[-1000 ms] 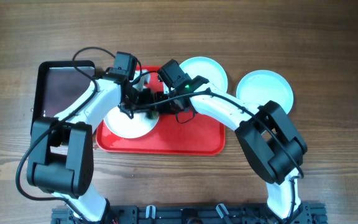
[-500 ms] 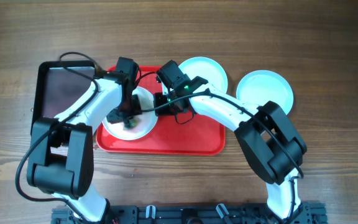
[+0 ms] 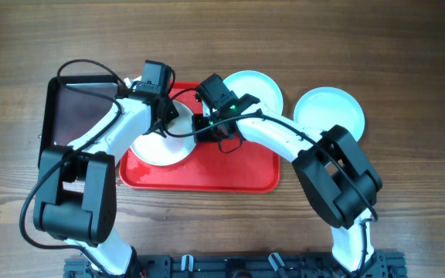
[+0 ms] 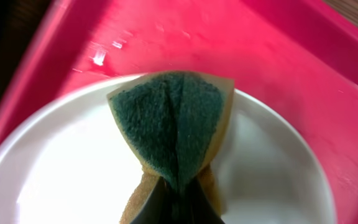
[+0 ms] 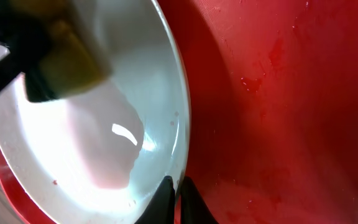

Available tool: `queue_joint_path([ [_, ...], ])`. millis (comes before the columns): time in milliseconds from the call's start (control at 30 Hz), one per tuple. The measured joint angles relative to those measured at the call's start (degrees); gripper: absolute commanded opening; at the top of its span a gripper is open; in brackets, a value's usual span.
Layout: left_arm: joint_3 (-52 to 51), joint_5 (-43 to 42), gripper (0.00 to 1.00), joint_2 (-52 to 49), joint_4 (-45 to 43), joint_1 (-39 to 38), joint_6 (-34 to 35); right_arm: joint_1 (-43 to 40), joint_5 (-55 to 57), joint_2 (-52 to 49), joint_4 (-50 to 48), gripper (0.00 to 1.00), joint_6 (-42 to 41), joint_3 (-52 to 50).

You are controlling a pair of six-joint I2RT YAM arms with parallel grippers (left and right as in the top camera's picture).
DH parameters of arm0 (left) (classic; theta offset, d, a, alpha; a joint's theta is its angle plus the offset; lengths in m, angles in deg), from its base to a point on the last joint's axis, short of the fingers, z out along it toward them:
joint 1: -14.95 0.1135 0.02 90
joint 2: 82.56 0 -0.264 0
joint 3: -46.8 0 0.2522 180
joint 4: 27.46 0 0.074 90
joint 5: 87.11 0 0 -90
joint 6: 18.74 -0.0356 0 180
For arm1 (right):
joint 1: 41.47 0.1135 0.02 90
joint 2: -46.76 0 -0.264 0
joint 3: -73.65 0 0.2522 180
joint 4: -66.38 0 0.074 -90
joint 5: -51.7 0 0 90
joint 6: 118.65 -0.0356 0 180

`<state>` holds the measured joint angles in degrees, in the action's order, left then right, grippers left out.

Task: Clean dirty plates on tray and stack at the side
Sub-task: 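Scrub the plate with the sponge in the left gripper, then lift the sponge with the left gripper back over the black tray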

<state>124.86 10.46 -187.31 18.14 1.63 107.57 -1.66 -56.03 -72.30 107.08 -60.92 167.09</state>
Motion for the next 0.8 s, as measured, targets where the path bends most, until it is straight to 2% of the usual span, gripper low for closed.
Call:
queue_joint_path([
  [233, 0.20, -10.51, 0.04, 0.17, 1.03, 1.29, -8.02, 0.00, -0.04, 0.00, 0.00, 0.04, 0.66, 0.00],
  [367, 2.19, -12.44, 0.04, 1.79, 6.01, 4.68, -9.14, 0.02, -0.15, 0.00, -0.02, 0.04, 0.83, 0.00],
  [533, 9.07, -13.09, 0.04, 9.88, 12.02, 13.14, -9.55, 0.02, -0.28, 0.00, 0.00, 0.05, 1.07, 0.00],
  [700, 10.01, -13.07, 0.04, 13.88, 16.13, 18.60, -9.70, 0.13, 0.00, 0.00, -0.92, 0.17, 1.29, 0.00],
  [800, 10.01, -13.09, 0.04, 13.57, 17.03, 18.99, -9.97, 0.48, 0.20, -0.26, -2.32, 0.16, 1.25, 0.00],
])
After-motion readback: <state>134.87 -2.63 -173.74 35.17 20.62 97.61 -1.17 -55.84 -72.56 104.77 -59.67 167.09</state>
